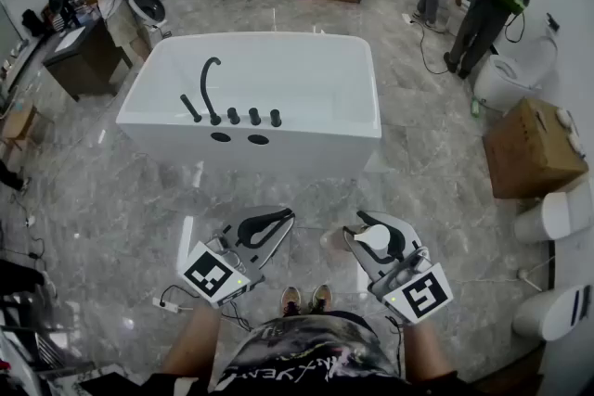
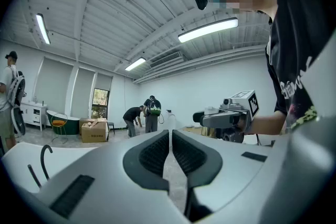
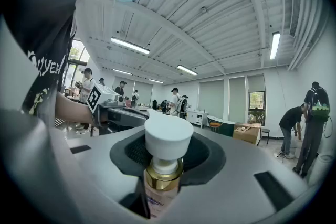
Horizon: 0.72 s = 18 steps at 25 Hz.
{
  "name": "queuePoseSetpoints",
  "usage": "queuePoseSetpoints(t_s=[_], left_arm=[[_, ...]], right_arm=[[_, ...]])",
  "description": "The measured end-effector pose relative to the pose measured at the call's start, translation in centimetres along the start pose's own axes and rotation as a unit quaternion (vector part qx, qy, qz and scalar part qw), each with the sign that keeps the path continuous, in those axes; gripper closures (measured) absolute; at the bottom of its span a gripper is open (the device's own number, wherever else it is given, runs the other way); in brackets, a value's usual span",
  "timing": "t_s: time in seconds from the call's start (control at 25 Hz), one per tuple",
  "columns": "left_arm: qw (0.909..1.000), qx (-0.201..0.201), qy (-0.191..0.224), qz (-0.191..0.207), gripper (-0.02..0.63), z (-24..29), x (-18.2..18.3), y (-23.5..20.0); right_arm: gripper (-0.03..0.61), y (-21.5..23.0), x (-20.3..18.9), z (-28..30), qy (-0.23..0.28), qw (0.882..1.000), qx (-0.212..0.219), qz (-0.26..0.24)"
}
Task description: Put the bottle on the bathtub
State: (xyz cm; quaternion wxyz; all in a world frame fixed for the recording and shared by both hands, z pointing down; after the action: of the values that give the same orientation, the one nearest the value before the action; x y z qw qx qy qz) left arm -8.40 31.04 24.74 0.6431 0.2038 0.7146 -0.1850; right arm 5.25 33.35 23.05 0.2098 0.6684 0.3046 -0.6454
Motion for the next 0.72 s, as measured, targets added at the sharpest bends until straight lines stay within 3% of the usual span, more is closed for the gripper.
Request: queuePoseSetpoints(t_s=[0.72], left_arm=[[1.0000, -0.002, 0.002, -0.003, 0.578, 0.26, 0.03, -0.18]], right_arm=[[0.452, 0.05, 0.09, 0.10, 0.010, 1.000, 0.004, 0.003]])
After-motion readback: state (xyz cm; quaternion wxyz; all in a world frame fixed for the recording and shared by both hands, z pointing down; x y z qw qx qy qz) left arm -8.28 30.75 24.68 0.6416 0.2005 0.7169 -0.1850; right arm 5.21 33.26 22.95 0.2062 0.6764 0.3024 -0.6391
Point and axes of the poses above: the fingertips, and each gripper's own axes: z forward along the fingers, y to its right, x out of its top, the point moved 3 cm from there along -z, backward along the fingers, and after that the axes turned 9 degrees about y, right-handed, at the moved point
